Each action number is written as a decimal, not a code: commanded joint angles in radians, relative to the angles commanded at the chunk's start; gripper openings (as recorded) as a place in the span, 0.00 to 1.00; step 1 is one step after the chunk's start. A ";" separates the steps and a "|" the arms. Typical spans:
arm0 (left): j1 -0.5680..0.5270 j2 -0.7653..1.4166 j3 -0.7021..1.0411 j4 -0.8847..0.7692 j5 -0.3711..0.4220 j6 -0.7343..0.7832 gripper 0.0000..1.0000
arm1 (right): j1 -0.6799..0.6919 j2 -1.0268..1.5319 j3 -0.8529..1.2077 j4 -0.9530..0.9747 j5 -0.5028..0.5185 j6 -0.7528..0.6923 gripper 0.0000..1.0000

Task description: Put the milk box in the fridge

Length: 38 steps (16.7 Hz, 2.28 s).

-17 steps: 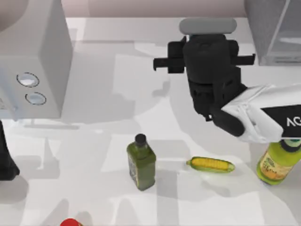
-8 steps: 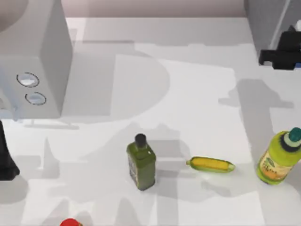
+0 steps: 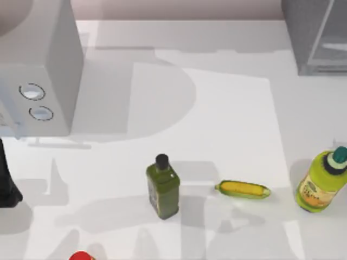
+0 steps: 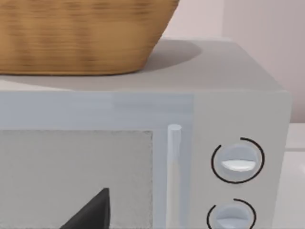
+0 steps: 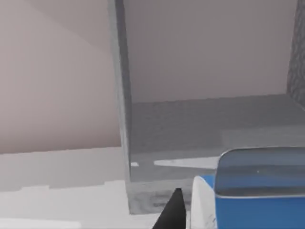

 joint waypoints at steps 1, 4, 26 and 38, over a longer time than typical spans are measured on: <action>0.000 0.000 0.000 0.000 0.000 0.000 1.00 | -0.027 -0.077 -0.047 -0.024 -0.037 -0.011 0.00; 0.000 0.000 0.000 0.000 0.000 0.000 1.00 | -0.089 -0.246 -0.153 -0.075 -0.129 -0.038 0.00; 0.000 0.000 0.000 0.000 0.000 0.000 1.00 | -0.213 0.559 0.202 0.405 -0.314 -0.027 0.00; 0.000 0.000 0.000 0.000 0.000 0.000 1.00 | -0.377 1.733 0.715 1.031 -0.421 -0.037 0.00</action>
